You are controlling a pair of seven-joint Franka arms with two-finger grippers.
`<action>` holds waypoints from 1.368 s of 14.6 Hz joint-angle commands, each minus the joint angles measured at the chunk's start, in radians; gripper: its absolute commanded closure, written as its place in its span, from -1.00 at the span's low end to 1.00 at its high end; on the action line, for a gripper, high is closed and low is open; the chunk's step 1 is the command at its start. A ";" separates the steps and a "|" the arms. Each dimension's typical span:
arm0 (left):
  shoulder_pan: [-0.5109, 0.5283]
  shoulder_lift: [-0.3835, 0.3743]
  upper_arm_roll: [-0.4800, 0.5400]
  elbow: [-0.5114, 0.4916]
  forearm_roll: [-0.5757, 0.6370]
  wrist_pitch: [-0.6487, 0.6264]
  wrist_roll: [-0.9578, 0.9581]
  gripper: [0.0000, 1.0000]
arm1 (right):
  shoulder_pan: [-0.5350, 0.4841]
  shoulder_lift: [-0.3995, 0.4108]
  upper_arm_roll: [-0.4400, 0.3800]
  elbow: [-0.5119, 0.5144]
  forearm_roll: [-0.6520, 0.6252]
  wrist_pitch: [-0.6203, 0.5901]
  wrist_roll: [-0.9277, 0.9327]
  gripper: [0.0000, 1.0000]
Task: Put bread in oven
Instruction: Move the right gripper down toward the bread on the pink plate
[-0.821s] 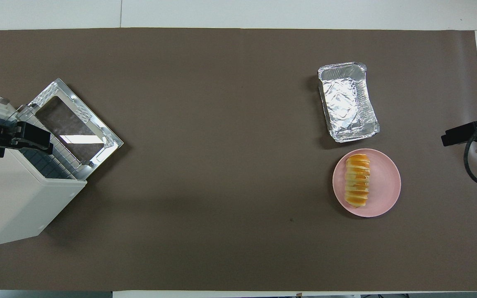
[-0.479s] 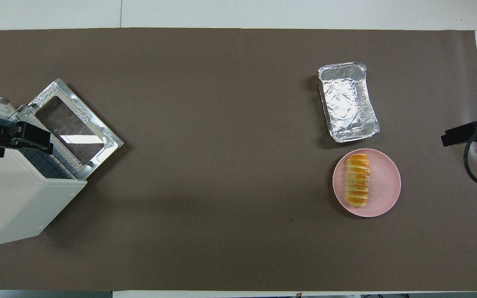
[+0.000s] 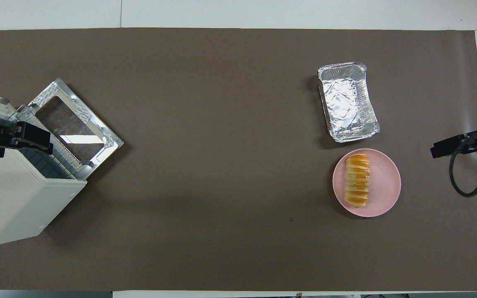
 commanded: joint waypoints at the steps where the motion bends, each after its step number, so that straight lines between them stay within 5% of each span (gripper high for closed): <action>1: 0.012 -0.032 -0.008 -0.038 -0.005 0.022 0.002 -1.00 | 0.022 -0.133 0.010 -0.237 -0.010 0.139 0.055 -1.00; 5: 0.012 -0.032 -0.008 -0.038 -0.005 0.022 0.002 -1.00 | 0.076 -0.165 0.010 -0.383 0.001 0.247 0.134 -1.00; 10: 0.012 -0.032 -0.008 -0.038 -0.005 0.022 0.002 -1.00 | 0.079 -0.131 0.013 -0.590 0.023 0.533 0.135 -1.00; 20: 0.012 -0.032 -0.008 -0.038 -0.005 0.022 0.002 -1.00 | 0.163 -0.030 0.013 -0.767 0.026 0.867 0.197 -1.00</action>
